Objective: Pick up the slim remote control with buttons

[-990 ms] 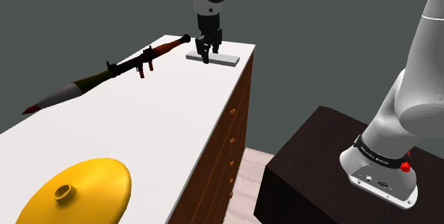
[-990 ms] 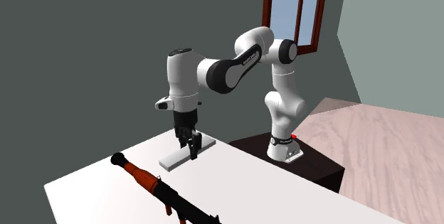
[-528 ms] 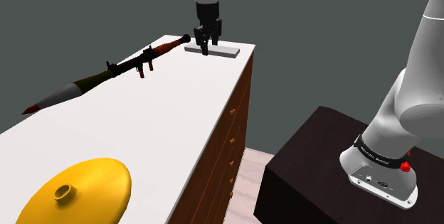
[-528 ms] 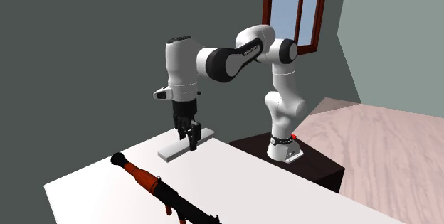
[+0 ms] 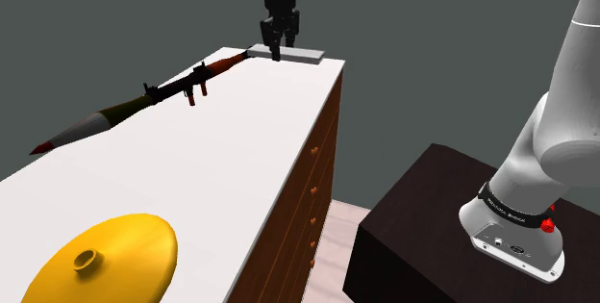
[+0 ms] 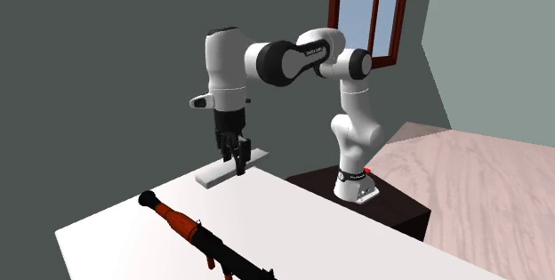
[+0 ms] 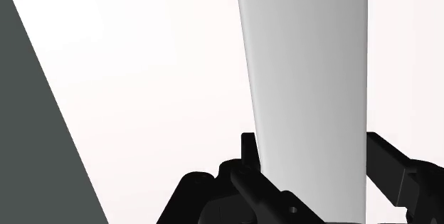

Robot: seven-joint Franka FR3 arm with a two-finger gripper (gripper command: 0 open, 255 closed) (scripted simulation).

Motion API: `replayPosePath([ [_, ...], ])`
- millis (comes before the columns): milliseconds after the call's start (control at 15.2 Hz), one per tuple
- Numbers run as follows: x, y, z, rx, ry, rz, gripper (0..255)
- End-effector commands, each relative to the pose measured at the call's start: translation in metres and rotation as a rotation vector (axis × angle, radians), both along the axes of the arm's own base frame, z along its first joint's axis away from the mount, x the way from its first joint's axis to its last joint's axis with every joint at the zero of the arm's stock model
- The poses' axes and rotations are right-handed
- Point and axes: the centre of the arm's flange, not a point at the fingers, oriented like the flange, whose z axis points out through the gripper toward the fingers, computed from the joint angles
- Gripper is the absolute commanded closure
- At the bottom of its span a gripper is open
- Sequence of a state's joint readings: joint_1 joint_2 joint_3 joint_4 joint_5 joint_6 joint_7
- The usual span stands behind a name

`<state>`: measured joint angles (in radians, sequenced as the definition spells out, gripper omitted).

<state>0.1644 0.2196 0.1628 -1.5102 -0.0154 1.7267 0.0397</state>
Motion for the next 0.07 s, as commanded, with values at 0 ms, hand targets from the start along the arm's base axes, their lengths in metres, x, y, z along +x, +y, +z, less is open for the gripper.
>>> replayPosePath([
  [0,-0.0004,0.0003,0.0038,0.0,0.0,0.0,255],
])
